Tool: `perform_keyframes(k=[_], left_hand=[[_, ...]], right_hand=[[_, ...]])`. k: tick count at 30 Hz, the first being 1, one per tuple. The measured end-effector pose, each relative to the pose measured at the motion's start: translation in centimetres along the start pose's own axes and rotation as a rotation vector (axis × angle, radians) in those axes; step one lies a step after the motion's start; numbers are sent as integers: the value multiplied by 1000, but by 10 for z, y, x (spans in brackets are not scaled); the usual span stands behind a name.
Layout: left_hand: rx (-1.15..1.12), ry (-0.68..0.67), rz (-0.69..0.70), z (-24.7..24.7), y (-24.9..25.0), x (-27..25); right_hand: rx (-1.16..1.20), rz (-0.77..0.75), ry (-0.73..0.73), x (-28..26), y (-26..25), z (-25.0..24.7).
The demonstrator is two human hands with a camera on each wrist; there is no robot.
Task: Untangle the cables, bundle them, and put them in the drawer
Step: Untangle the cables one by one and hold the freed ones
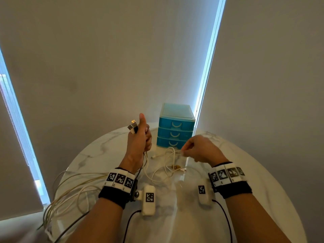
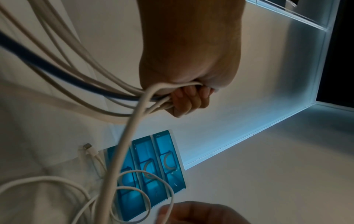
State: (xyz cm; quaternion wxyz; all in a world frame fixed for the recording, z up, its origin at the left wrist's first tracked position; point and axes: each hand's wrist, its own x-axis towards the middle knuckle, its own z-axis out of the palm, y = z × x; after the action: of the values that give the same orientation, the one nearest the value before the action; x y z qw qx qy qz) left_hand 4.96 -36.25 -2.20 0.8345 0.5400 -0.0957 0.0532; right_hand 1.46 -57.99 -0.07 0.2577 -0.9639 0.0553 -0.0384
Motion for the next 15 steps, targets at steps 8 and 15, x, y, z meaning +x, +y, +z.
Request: perform_keyframes(k=[8,15], left_hand=[[21,-46,-17,2,-1,0],[91,-154,-7,2,-5,0]], right_hand=[[-323,-10,-295,25,-8,27],[112,-205,-16,1,-27,-20]])
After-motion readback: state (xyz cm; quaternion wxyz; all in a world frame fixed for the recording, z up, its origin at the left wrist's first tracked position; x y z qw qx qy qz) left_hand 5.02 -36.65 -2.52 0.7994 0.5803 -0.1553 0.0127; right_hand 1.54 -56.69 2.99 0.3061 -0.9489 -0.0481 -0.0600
